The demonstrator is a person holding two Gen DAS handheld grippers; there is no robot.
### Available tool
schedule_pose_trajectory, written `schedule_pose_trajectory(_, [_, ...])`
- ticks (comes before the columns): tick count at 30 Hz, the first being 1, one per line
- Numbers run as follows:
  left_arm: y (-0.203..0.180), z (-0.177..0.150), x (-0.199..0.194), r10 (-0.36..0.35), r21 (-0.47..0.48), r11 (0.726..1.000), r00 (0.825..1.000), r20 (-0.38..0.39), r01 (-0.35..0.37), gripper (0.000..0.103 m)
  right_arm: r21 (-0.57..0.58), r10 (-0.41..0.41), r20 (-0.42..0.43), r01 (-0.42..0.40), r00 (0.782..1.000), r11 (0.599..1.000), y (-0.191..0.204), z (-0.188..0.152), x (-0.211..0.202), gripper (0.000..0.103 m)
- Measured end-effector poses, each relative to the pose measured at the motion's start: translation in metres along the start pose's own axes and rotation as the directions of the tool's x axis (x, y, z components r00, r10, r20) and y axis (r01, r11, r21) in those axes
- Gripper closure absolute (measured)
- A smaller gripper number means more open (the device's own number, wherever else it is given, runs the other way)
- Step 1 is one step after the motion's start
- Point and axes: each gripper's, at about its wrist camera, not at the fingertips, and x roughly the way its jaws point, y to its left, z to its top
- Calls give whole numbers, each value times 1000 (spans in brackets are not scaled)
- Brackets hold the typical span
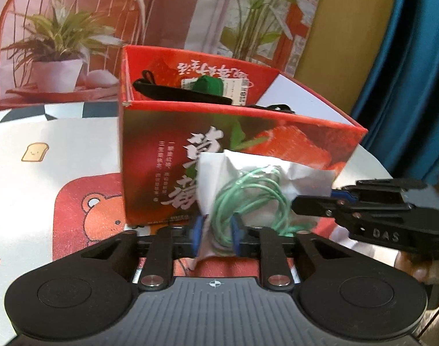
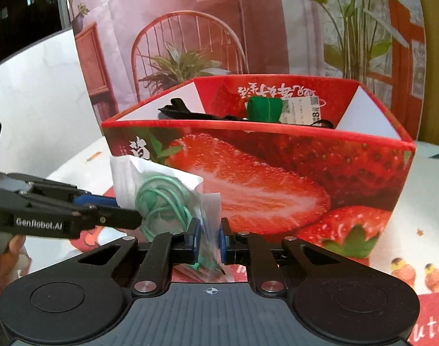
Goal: Organize soft objects
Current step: 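Lift the white packet with both grippers over the red box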
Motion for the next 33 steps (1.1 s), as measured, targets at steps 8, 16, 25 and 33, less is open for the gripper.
schedule_pose_trajectory(8, [5, 5, 11, -44, 14, 999, 999, -13, 44, 85, -11, -14, 9, 14, 1000, 1000, -6, -1, 4, 91])
schedule_pose_trajectory(16, [11, 5, 23, -118, -11, 993, 992, -39, 118, 76, -27, -20, 19, 21, 1000, 999, -7, -1, 11, 91])
schedule_pose_trajectory(25, [1, 4, 17, -102, 4, 995, 994, -32, 102, 76, -19, -31, 21, 32, 999, 999, -2, -1, 10, 93])
schedule_pose_trajectory(33, [-9, 11, -18, -96, -1, 995, 995, 38, 96, 76, -19, -25, 80, 27, 996, 999, 6, 9, -13, 93])
